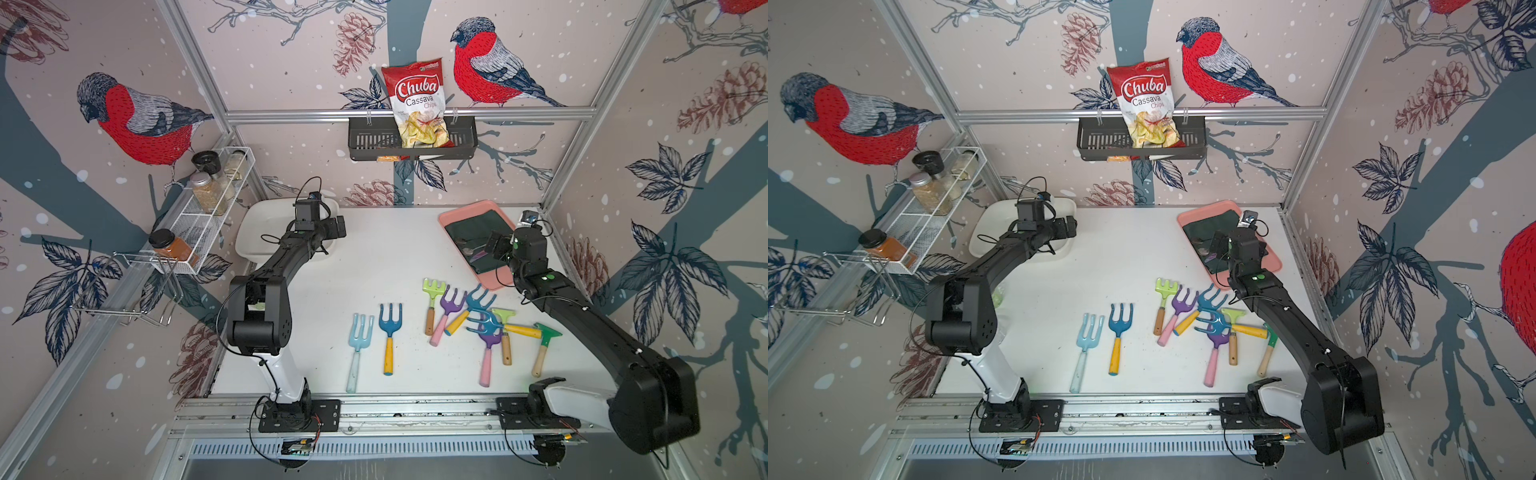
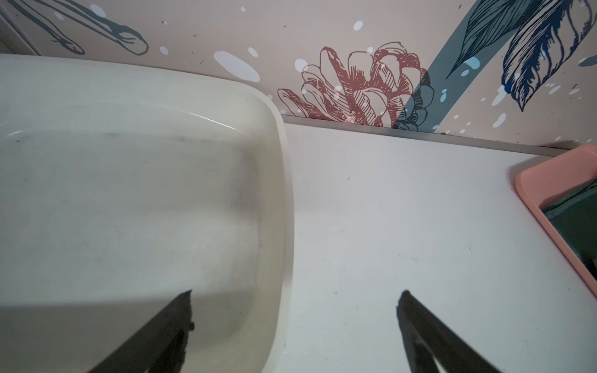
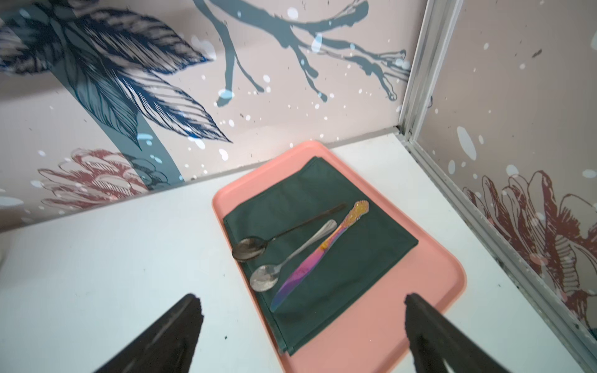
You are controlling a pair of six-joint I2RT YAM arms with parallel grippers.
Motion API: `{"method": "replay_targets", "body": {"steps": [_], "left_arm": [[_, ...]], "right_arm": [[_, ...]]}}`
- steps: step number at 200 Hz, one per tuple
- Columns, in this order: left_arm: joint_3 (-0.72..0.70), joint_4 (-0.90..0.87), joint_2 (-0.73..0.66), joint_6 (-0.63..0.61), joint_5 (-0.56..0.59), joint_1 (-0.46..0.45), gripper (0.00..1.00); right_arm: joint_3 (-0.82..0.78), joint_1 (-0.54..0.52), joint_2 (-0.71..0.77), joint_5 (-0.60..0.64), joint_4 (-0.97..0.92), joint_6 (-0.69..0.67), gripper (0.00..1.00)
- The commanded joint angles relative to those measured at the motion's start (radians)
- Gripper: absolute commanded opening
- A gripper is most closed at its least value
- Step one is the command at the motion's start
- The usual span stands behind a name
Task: Put the rake into the storage box
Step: Move the storage box to the center of the board.
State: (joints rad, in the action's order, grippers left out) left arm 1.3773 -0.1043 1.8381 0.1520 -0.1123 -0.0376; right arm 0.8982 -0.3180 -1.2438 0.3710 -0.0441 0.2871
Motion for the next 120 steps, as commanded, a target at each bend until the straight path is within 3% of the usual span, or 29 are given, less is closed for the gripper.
{"method": "replay_targets", "body": {"steps": [1,120], "left_arm": [[0.057,-0.080,0.051,0.003,-0.067,0.012,0.98],[0.175,-0.128,0.181,0.035,-0.173,0.019,0.98]], "right_arm": [[0.027,0.001,-0.005,0.021,-0.107,0.030,1.00],[0.067,0.032,-0.123,-0.145,-0.259,0.162,1.00]]}}
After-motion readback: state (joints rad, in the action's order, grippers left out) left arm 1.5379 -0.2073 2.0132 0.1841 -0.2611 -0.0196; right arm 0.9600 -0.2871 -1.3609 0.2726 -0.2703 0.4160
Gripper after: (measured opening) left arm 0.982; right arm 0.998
